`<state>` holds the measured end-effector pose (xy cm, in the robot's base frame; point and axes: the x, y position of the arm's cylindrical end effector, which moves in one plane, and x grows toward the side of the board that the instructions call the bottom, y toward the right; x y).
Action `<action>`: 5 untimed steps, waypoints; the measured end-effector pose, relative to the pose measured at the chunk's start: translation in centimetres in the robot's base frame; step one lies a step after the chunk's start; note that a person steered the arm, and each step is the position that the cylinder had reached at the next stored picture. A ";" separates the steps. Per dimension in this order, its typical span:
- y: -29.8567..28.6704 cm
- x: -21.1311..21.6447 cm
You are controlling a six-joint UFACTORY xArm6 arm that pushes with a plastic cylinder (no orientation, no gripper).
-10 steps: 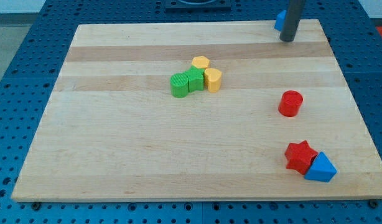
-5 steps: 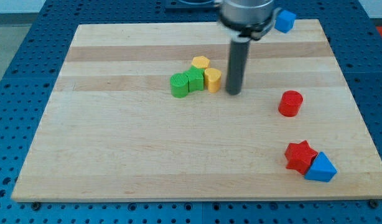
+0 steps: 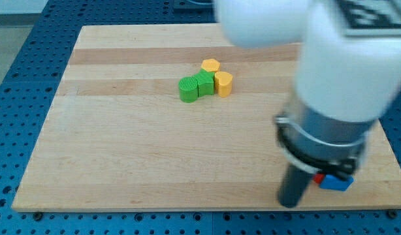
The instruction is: Separate the blue triangle and red star from each other
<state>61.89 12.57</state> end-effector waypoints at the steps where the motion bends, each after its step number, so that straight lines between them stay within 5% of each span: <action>1: 6.3 0.0; 5: 7.5 0.0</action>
<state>61.89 20.04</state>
